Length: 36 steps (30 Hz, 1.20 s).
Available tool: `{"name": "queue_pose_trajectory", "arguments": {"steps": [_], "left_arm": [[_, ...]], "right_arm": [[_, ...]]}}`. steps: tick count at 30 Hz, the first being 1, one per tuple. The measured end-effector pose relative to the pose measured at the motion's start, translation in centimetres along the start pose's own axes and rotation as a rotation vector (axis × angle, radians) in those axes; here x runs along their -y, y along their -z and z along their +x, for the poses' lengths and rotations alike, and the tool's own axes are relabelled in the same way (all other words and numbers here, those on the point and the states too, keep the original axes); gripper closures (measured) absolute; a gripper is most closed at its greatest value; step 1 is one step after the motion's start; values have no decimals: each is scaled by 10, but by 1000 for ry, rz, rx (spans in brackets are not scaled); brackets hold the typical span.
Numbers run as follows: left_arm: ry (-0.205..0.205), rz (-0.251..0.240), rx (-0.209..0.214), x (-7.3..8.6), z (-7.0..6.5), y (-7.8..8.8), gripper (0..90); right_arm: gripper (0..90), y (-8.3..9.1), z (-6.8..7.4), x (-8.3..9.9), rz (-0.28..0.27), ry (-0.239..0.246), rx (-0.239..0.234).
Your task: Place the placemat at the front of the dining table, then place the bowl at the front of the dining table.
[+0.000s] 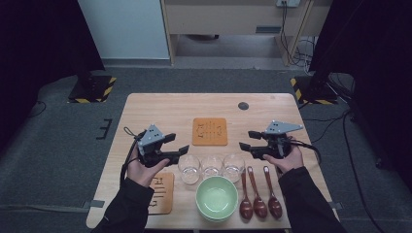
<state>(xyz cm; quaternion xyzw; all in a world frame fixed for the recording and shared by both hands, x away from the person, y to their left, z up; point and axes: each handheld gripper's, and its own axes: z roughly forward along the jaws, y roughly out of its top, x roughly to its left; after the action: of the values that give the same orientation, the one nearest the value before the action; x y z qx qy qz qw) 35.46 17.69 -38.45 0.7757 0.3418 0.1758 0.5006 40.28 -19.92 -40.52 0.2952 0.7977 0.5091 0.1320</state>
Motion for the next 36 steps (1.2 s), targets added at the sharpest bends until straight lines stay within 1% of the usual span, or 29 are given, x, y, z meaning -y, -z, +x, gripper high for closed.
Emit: {"name": "queue_pose_trajectory", "arguments": {"steps": [2, 3, 4, 6, 7, 8, 9, 10, 11, 13, 14, 15, 16, 18, 20, 22, 24, 25, 26, 27, 28, 31, 34, 35, 36], "left_arm": [[-15, 2, 9, 1, -7, 2, 349], [-22, 2, 16, 1, -10, 2, 355], [-25, 3, 22, 3, -12, 1, 369], [-30, 12, 34, 5, -17, -1, 369], [-33, 20, 40, 6, -19, -2, 369], [-34, 28, 45, 8, -21, -3, 366], [-38, 35, 52, 9, -23, -4, 366], [-34, 41, 61, 10, -26, -5, 363], [-32, 44, 66, 10, -28, -6, 358], [-36, 49, 77, 11, -33, -8, 345], [-38, 50, 82, 11, -35, -9, 337], [-45, 54, 90, 11, -38, -10, 322], [-53, 60, 98, 11, -41, -12, 322], [-75, 77, 102, 11, -49, -15, 292], [-97, 99, 97, 12, -55, -19, 285], [-107, 117, 92, 15, -57, -22, 269], [-100, 138, 103, 18, -58, -26, 274], [-104, 148, 107, 20, -59, -28, 274], [-103, 154, 111, 21, -60, -30, 291], [-101, 159, 116, 22, -60, -31, 291], [-93, 168, 126, 24, -61, -32, 316], [-79, 213, 137, 29, -63, -37, 377], [-69, 235, 138, 31, -64, -38, 398], [-69, 246, 139, 33, -65, -39, 416], [-69, 246, 139, 33, -65, -39, 422]], "right_arm": [[374, 5, 5, 1, -6, 9, -6], [356, 8, 8, 1, -3, 10, -13], [300, 12, 13, 1, -2, 7, -24], [296, 14, 15, 1, -4, 11, -25], [280, 15, 18, 1, -6, 20, -28], [306, 18, 23, 3, -19, 32, -28], [306, 18, 23, 3, -19, 32, -28], [314, 20, 26, 4, -27, 36, -39], [313, 21, 28, 5, -32, 31, -55], [321, 22, 31, 6, -53, 30, -63], [321, 23, 33, 7, -53, 29, -62], [330, 22, 35, 9, -39, 33, -66], [330, 22, 35, 9, -39, 33, -66], [350, 22, 38, 11, -28, 31, -82], [374, 20, 40, 12, -20, 29, -99], [396, 18, 44, 15, -2, 27, -118], [413, 15, 48, 19, 14, 27, -141], [418, 13, 50, 20, 25, 23, -150], [433, 8, 53, 22, 42, 19, -165], [433, 8, 53, 22, 42, 19, -165], [442, 7, 54, 23, 48, 19, -168], [472, 1, 57, 26, 76, 20, -184], [484, -1, 58, 28, 86, 19, -188], [499, -3, 60, 29, 96, 14, -200], [504, -4, 61, 30, 99, 13, -206]]}}
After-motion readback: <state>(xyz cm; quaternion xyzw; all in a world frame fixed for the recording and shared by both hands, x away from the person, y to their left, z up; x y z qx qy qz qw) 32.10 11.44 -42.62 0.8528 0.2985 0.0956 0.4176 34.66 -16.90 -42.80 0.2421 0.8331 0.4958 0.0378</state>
